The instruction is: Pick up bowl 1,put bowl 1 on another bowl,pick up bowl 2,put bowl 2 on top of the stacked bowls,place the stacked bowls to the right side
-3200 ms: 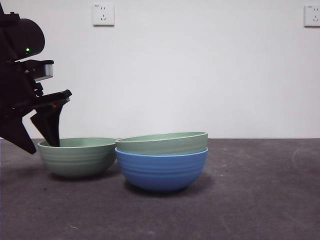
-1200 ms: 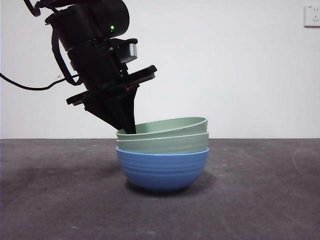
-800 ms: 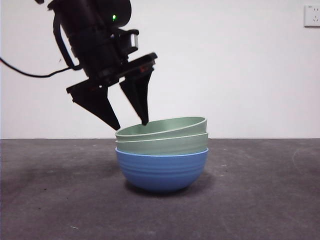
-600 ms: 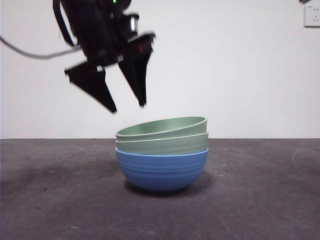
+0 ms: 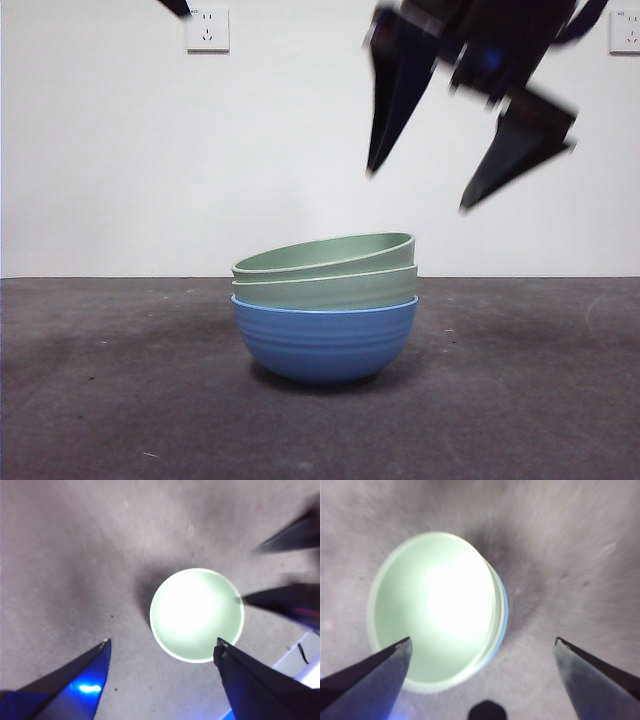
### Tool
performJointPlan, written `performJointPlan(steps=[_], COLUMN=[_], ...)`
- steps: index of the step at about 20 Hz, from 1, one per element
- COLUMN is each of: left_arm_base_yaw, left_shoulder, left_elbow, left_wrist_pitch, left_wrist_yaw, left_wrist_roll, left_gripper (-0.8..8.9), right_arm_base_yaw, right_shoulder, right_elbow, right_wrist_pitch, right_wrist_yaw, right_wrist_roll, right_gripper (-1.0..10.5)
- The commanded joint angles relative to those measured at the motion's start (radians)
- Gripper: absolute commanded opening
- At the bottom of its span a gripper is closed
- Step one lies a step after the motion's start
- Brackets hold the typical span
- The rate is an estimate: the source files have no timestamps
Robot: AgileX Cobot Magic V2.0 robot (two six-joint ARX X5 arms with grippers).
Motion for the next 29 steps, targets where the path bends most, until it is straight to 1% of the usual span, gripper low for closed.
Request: performJointPlan(steps=[1, 4, 6, 8, 11, 13, 14, 17, 22, 25, 27, 29], left_arm_base_yaw=[-0.003, -0.003, -0.003, -0.003, -0.003, -0.003, -0.003, -0.003, -0.003, -0.003, -0.003, -0.003], left_shoulder=[-0.053, -0.119, -0.155, -0.183, -0.21, -0.217, -0.217, -0.217, -0.217, -0.217, -0.217, -0.217], left_elbow=[-0.002, -0.002, -0.002, -0.002, -0.002, -0.002, -0.002, -0.002, -0.002, -0.002, -0.002, -0.002], left_wrist_pitch=[-0.016, -0.032, -0.051, -0.066, -0.083, -0.086, -0.09, -0.094, -0.094, -0.094, -0.093, -0.092], left_wrist_yaw=[-0.001, 0.001, 0.0, 0.0, 0.001, 0.001, 0.001, 0.001, 0.001, 0.001, 0.001, 0.002], left_wrist_roll=[0.013, 0.012, 0.011, 0.011, 0.011, 0.011, 0.011, 0.008, 0.008, 0.008, 0.008, 0.008], left_gripper=[3.5, 3.5, 3.5, 3.5, 3.5, 3.5, 3.5, 3.5, 3.5, 3.5, 3.5, 3.5], right_arm_base_yaw=[-0.005, -0.006, -0.006, -0.006, -0.006, -0.006, -0.006, -0.006, -0.005, -0.006, -0.02, -0.056], right_shoulder=[0.102, 0.198, 0.239, 0.267, 0.285, 0.285, 0.285, 0.285, 0.28, 0.242, 0.199, 0.164], right_elbow=[-0.003, -0.003, -0.003, -0.003, -0.003, -0.003, -0.003, -0.003, -0.003, -0.002, -0.002, -0.002], right_wrist_pitch=[0.042, 0.077, 0.092, 0.094, 0.092, 0.095, 0.097, 0.095, 0.096, 0.097, 0.101, 0.103], right_wrist_yaw=[-0.007, -0.053, -0.056, -0.056, -0.058, -0.091, -0.108, -0.107, -0.108, -0.107, -0.103, -0.1], right_wrist_roll=[0.04, 0.055, 0.066, 0.065, 0.065, 0.064, 0.064, 0.064, 0.064, 0.061, 0.06, 0.056], right_gripper=[4.7, 4.7, 4.7, 3.7, 2.7, 1.5, 1.1, -0.1, -0.1, -0.1, -0.1, -0.1])
